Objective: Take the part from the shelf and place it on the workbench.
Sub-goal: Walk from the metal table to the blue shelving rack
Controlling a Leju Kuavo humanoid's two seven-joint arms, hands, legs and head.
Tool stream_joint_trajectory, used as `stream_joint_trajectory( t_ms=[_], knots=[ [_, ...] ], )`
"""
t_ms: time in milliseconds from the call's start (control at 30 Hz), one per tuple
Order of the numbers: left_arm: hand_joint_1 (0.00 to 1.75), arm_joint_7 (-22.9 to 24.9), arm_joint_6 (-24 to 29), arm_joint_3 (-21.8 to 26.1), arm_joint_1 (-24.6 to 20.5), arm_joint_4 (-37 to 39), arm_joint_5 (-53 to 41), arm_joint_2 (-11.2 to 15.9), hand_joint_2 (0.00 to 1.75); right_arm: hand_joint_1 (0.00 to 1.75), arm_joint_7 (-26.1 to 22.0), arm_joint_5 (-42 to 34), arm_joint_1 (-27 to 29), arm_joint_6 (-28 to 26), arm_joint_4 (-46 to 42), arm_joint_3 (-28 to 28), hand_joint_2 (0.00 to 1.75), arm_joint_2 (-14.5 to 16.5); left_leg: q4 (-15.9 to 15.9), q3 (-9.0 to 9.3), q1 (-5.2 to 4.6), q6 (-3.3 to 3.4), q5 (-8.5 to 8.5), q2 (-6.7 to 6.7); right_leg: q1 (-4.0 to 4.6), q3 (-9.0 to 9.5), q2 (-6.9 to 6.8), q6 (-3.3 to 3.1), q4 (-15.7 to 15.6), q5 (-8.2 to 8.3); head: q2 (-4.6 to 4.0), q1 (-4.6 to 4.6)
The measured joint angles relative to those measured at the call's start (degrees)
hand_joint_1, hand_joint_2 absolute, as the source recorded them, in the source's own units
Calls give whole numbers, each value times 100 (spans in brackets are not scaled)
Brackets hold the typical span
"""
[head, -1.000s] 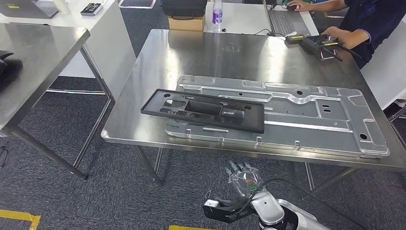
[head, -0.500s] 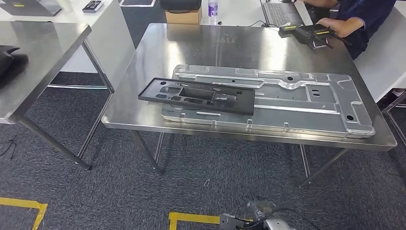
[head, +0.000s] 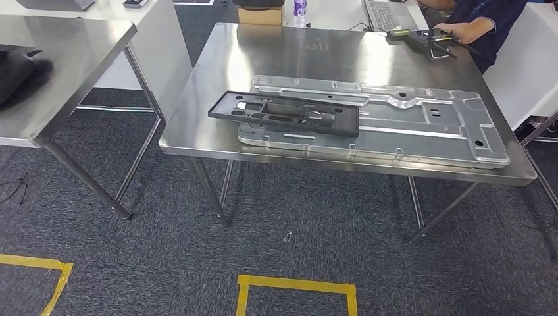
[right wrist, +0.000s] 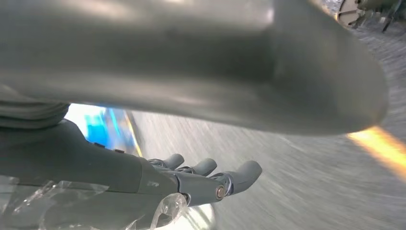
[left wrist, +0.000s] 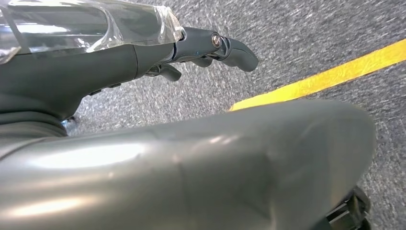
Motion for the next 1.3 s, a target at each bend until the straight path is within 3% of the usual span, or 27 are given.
stream_joint_trajectory(
  t_ms=[67, 100, 200, 233, 333, 367, 400, 433, 467, 533, 600, 667, 733, 800, 867, 900, 933, 967, 1033, 1067, 1100, 1167, 1300],
  knots=[
    [0, -19, -8, 0, 0, 0, 4, 0, 0, 0, -23, -261, -1, -77, 346, -322, 0, 201, 74, -98, -11, -50, 52, 25, 28, 551, 2, -41, -812, 18, 1, 5],
    [0, -20, -17, 0, -4, 0, -2, 0, 0, 0, -65, -341, -5, -90, 495, -468, 0, 304, 100, -131, -13, -83, 83, 40, 47, 684, 7, -73, -1044, -20, 2, 6],
    [0, -15, -70, 0, -8, 0, -30, 3, 0, 0, -237, -468, 5, -90, 877, -833, 0, 613, 166, -216, 11, -189, 108, 51, 61, 649, -1, -203, -1165, 40, 1, 4],
    [0, -10, -97, -1, -1, 0, -35, 4, 0, 0, -296, -486, 10, -89, 971, -922, 0, 700, 296, -273, 26, -229, -41, 43, 52, 601, -12, -249, -1169, 95, 0, 2],
    [0, -2, -160, -2, 2, 0, -36, 4, 0, 0, -438, -519, 9, -101, 1183, -1133, 0, 866, 1298, -568, 86, -347, -880, 31, 42, 378, -28, -321, -1167, 284, 0, -8],
    [0, -2, -168, -2, -2, 0, -35, 5, 0, 0, -464, -525, 9, -105, 1245, -1190, 0, 899, 1637, -625, 105, -375, -1036, 31, 41, 291, -29, -318, -1165, 346, 0, -9],
    [0, -2, -174, -2, -3, 0, -34, 6, 0, 0, -483, -526, 9, -107, 1304, -1242, 0, 929, 1813, -601, 123, -394, -1045, 31, 38, 205, -29, -310, -1161, 408, 0, -9],
    [0, -2, -180, -2, -4, 0, -28, 9, 0, 0, -505, -526, 10, -118, 1359, -1289, 44, 951, 1799, -490, 139, -410, -942, 31, 32, 120, -28, -297, -1157, 468, 0, -9],
    [0, -2, -194, -2, -8, 0, -19, 11, 0, 0, -535, -527, 11, -136, 1407, -1331, 87, 970, 1577, -280, 156, -422, -779, 31, 26, 39, -22, -278, -1153, 523, 0, -10],
    [0, -2, -221, -2, -29, 0, -3, 16, 0, 0, -613, -531, 10, -185, 1479, -1402, 175, 1001, 701, 354, 171, -418, -593, 26, 24, -87, -8, -219, -1140, 620, 1, -10],
    [0, 8, -245, -2, -57, 0, -4, 19, 0, 0, -664, -564, 4, -232, 1536, -1460, 175, 1028, -14, 796, 149, -355, -654, 16, 31, -146, -5, -145, -1133, 713, 2, -2],
    [0, 43, -267, -2, -65, 0, -7, 20, 0, 0, -672, -626, 1, -286, 1588, -1520, 175, 1049, -174, 832, 116, -259, -681, 12, 23, -157, -10, -65, -1142, 796, 2, 12],
    [0, 73, -282, -2, -65, 0, 1, 21, 0, 0, -664, -666, 3, -337, 1633, -1581, 87, 1065, -173, 771, 111, -150, -604, 26, -3, -228, -3, -13, -990, 677, 1, 21],
    [0, 86, -283, -2, -68, 0, 6, 24, 0, 0, -658, -675, 6, -373, 1671, -1620, 0, 1085, -178, 696, 102, -57, -516, 44, -20, -468, 4, 7, -363, 229, 1, 27],
    [0, 94, -281, -2, -62, 0, 4, 25, 0, 0, -657, -679, 9, -401, 1703, -1645, 0, 1101, -169, 612, 69, -18, -447, 52, -17, -731, 7, 22, 447, -211, 0, 29],
    [0, 94, -285, -3, -56, 0, 2, 25, 0, 0, -659, -689, 11, -417, 1717, -1660, 0, 1105, -164, 578, 52, -14, -420, 55, -13, -757, 8, 24, 652, -293, 0, 29],
    [0, 94, -287, -3, -48, 0, -1, 24, 0, 0, -662, -700, 13, -431, 1729, -1674, 0, 1107, -159, 554, 40, -15, -400, 55, -8, -659, 9, 14, 609, -256, 1, 29],
    [0, 94, -288, -4, -42, 0, -6, 24, 0, 0, -667, -713, 15, -446, 1737, -1689, 0, 1108, -154, 540, 32, -20, -386, 55, 0, -443, 9, -8, 329, -127, 1, 29],
    [0, 94, -289, -4, -37, 0, -18, 24, 0, 0, -675, -728, 13, -466, 1749, -1713, 0, 1110, -129, 536, 12, -40, -378, 56, 33, 111, 9, -80, -532, 165, 2, 29],
    [0, 94, -288, -4, -40, 0, -24, 24, 0, 0, -676, -732, 10, -475, 1757, -1724, 0, 1113, -107, 522, -1, -56, -376, 58, 51, 298, 8, -115, -870, 236, 2, 28],
    [0, 94, -287, -4, -47, 0, -31, 25, 0, 0, -678, -739, 7, -483, 1765, -1735, 0, 1117, -82, 497, -16, -73, -378, 61, 60, 383, 6, -141, -1061, 254, 2, 27],
    [0, 95, -287, -5, -53, 0, -50, 30, 0, 0, -684, -769, 6, -496, 1778, -1756, 0, 1144, -44, 439, -28, -61, -377, 63, 65, 373, 4, -156, -1140, 229, 2, 21],
    [0, 95, -286, -12, -51, -1, -77, 41, 0, 0, -682, -852, 12, -514, 1805, -1792, 0, 1190, -139, 455, 10, -13, -305, 63, 79, 378, -9, -133, -1202, 271, 1, 14]
  ],
)
